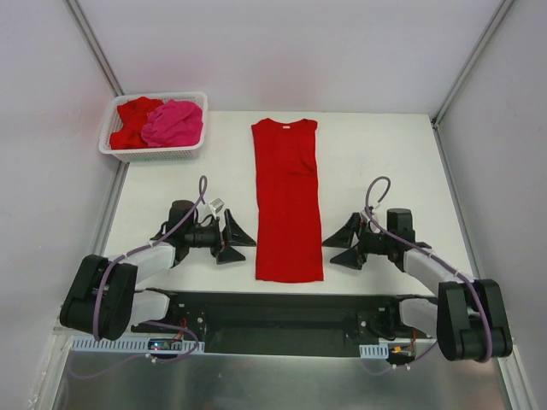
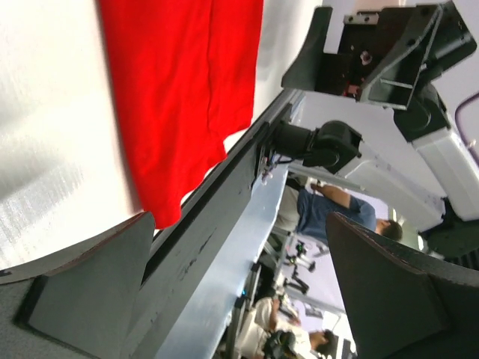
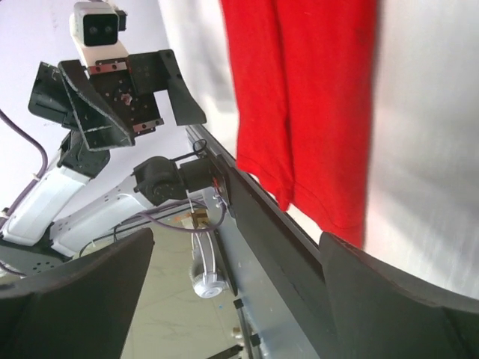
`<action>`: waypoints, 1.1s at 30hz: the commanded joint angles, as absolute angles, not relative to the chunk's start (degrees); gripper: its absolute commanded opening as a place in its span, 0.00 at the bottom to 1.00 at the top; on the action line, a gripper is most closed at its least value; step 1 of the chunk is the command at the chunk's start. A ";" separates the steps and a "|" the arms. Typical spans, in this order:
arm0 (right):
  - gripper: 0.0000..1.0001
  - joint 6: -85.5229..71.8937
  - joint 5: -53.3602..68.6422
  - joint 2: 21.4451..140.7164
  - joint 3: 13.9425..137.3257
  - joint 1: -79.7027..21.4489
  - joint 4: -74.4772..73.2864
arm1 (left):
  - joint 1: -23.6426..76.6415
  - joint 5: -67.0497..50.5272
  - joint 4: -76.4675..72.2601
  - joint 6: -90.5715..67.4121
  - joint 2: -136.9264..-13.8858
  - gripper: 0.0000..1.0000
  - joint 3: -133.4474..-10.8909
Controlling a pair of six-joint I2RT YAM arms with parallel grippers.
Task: Fold and stack the t-shirts
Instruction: Grab the bottom of the folded rectangular tshirt with both arms
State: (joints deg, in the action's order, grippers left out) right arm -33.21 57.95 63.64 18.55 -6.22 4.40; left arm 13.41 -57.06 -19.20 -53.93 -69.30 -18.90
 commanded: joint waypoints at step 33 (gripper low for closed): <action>0.98 -22.42 49.75 79.11 22.24 -22.06 4.40 | 17.30 -56.87 -12.66 -41.75 -79.37 0.99 -19.16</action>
State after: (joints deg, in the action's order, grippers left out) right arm -23.97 54.37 81.25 22.79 -21.56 6.42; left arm 14.76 -59.27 -16.08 -44.88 -81.30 -19.40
